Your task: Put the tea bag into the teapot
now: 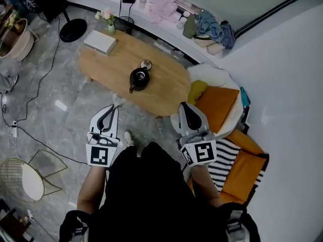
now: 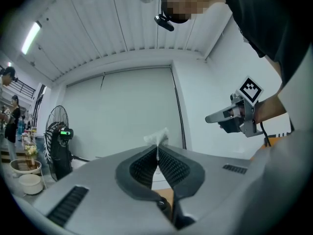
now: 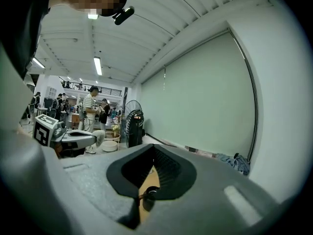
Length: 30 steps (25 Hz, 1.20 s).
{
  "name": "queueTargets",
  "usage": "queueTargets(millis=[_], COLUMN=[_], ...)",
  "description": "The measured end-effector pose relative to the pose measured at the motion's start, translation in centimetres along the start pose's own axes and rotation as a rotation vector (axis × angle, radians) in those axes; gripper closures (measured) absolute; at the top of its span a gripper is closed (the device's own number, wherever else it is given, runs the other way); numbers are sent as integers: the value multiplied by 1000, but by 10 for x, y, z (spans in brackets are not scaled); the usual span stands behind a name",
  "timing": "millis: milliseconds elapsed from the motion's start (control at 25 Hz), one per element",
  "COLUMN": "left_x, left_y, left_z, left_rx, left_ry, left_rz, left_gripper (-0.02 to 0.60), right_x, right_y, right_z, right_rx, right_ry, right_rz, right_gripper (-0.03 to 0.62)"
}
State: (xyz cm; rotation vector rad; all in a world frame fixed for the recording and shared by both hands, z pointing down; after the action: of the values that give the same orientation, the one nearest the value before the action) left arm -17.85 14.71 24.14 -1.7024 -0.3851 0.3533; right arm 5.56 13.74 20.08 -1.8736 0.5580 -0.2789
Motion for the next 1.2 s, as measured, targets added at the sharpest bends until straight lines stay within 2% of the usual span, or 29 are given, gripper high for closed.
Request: queueTargets(millis=[280,640,960,1200], left_x=[-3,-12,-18,-23], left_y=[-5,11,12,-6], left_z=[-30,-65,-95,-108], left_rx=[-8,-11,-63,-123], left_ry=[-44,-40,-5,15], left_rz=[27,-7,-6,8], left_gripper=[574,574,573,572], right_x=[16,38,53,49], right_y=[-3,14,-5,-26], right_z=[-18,-48,-88,-118], right_rx=[-29,9,-33,-79], right_ry=[-33,-15,54,124], right_rz=[-14,28,-6,-35], right_gripper=[589,589,589,589])
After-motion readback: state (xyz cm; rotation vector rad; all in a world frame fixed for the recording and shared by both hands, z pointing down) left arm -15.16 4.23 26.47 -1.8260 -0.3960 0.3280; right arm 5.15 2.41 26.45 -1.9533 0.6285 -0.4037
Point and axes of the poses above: the fingertips, and each gripper's own axes: z backward along the fingers, x to its right, y out of its top, the point moved 4 cm from there along z, backward along the fingers, and after that the axes turned 12 degrees about -x, right-handed, at the moved point
